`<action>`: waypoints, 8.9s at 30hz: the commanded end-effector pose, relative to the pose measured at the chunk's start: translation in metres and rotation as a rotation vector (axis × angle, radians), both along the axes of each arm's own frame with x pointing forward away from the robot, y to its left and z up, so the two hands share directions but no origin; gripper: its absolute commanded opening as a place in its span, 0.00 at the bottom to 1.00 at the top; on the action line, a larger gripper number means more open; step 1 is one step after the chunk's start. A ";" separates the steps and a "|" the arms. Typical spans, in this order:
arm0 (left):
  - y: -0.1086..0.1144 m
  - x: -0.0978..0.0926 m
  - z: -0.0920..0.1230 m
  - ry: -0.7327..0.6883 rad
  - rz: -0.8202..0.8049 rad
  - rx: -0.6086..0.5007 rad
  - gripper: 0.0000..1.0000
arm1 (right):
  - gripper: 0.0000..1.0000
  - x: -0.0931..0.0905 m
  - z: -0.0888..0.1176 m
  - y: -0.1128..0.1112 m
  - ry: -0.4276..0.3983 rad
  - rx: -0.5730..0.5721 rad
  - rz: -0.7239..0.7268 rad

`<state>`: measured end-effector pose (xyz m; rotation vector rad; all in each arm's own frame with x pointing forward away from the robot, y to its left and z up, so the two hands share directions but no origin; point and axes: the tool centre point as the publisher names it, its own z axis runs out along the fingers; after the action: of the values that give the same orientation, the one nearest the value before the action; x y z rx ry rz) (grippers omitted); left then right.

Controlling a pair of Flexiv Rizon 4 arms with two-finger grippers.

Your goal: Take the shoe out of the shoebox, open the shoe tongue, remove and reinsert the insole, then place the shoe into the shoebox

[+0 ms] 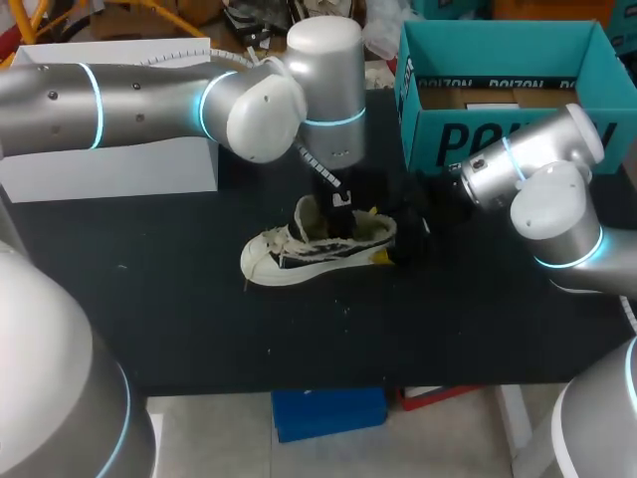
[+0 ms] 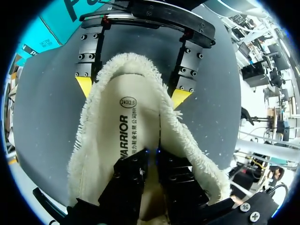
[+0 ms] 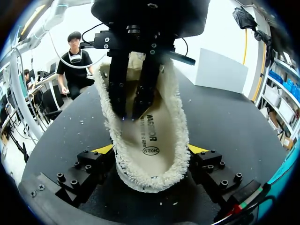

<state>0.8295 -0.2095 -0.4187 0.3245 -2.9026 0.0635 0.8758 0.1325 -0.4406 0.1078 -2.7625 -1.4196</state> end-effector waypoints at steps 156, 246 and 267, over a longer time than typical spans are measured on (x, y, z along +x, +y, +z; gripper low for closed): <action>-0.057 0.026 0.055 -0.426 -0.266 -0.303 0.00 | 0.00 0.004 -0.002 -0.002 0.002 -0.001 -0.001; -0.023 -0.137 0.450 -0.017 -0.033 -1.667 0.00 | 0.00 0.004 -0.002 -0.002 0.002 -0.001 -0.001; -0.024 -0.148 0.479 -0.019 -0.073 -1.701 0.00 | 1.00 0.004 0.005 -0.006 -0.013 -0.086 0.009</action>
<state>0.6818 -0.2306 0.0611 -0.1217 -1.8397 2.1623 0.8773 0.1282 -0.4428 0.1289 -2.7875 -1.3908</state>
